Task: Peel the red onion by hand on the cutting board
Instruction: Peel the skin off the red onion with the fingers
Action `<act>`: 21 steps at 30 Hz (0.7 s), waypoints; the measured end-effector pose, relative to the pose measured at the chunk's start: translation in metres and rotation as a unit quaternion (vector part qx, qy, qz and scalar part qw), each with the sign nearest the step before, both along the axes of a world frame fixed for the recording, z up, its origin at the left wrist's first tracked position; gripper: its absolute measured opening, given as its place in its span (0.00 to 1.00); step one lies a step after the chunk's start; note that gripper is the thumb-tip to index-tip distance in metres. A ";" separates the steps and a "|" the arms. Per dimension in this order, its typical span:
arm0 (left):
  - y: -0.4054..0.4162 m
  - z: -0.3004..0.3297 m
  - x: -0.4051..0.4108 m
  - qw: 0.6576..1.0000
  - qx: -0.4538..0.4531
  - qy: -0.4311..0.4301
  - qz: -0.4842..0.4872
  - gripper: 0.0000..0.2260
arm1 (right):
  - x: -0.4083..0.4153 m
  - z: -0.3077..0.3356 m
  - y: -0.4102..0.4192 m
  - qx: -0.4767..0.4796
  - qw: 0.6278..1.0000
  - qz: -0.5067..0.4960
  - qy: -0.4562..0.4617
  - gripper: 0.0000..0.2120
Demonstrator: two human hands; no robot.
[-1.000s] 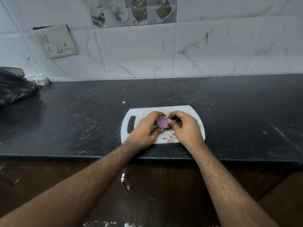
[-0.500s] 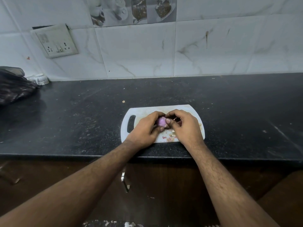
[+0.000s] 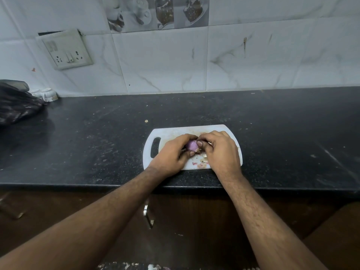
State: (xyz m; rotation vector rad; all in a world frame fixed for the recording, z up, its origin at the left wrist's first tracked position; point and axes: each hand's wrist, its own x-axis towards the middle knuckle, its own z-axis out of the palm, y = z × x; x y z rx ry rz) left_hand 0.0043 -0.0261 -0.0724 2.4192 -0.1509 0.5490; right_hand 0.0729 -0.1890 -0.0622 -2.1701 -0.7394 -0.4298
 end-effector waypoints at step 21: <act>0.010 -0.001 0.011 0.969 -0.004 0.030 0.245 0.21 | 0.013 -0.009 0.002 -0.130 0.980 -0.122 0.086 0.27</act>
